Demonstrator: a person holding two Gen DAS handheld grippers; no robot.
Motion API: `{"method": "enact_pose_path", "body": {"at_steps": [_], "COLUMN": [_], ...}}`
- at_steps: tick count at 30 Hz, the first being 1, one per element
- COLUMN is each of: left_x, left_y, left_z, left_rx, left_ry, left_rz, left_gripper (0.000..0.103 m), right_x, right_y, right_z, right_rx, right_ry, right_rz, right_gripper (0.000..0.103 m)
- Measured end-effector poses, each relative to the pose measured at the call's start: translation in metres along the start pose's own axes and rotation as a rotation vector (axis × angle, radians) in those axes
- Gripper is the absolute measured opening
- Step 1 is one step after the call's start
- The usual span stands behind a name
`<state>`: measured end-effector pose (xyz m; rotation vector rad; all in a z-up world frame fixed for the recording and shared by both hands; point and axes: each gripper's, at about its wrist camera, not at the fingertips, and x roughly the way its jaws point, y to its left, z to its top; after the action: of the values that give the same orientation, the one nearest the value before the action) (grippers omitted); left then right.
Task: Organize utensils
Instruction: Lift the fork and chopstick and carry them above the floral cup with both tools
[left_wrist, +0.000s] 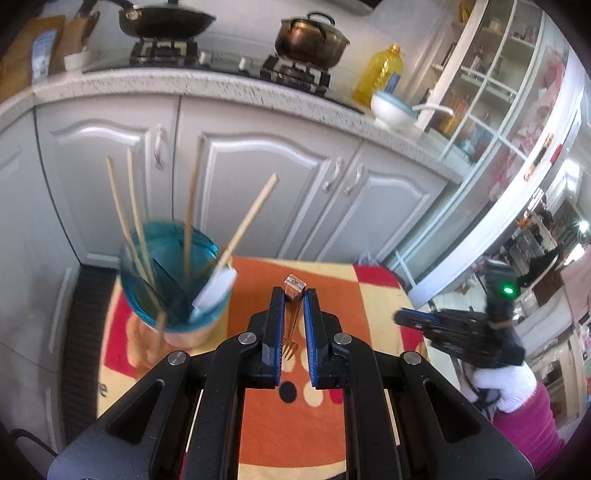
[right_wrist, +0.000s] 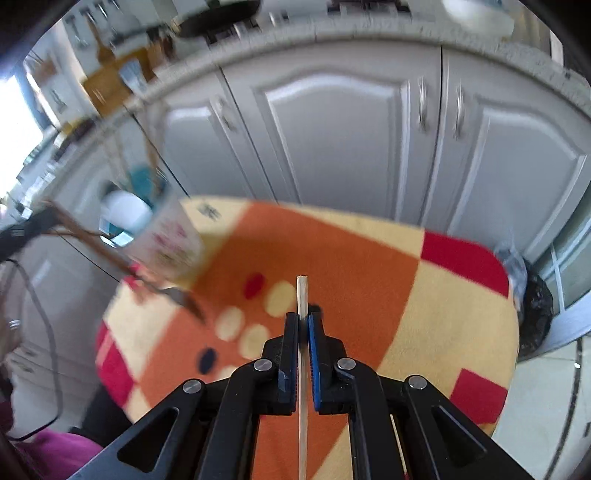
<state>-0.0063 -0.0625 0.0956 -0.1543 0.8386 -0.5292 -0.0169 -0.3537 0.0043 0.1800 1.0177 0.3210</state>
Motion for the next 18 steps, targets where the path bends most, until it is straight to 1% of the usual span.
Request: {"method": "enact_pose_path", "body": {"at_steps": [1, 4, 7, 9, 12, 18], "left_x": [-0.005, -0.021, -0.036, -0.048, -0.068, -0.094], "left_y": [0.001, 0.004, 0.008, 0.012, 0.018, 0.03], "left_z": [0.004, 0.018, 0.032, 0.043, 0.058, 0.085], "left_rx": [0.002, 0.009, 0.008, 0.003, 0.0, 0.011], "left_ry": [-0.011, -0.045, -0.072, -0.095, -0.134, -0.205], "left_rz": [0.004, 0.017, 0.021, 0.021, 0.025, 0.064], "left_gripper": [0.009, 0.009, 0.009, 0.009, 0.009, 0.009], "right_x": [-0.013, -0.036, -0.056, -0.066, -0.079, -0.105], "right_y": [0.002, 0.017, 0.036, 0.058, 0.08, 0.132], "right_z": [0.002, 0.01, 0.023, 0.038, 0.056, 0.114], "right_rx": [0.011, -0.002, -0.04, -0.084, -0.133, -0.258], "right_ry": [-0.035, -0.102, -0.152, -0.189, -0.232, -0.312], "right_rz": [0.021, 0.042, 0.057, 0.081, 0.112, 0.167], "right_gripper": [0.005, 0.005, 0.005, 0.005, 0.005, 0.005]}}
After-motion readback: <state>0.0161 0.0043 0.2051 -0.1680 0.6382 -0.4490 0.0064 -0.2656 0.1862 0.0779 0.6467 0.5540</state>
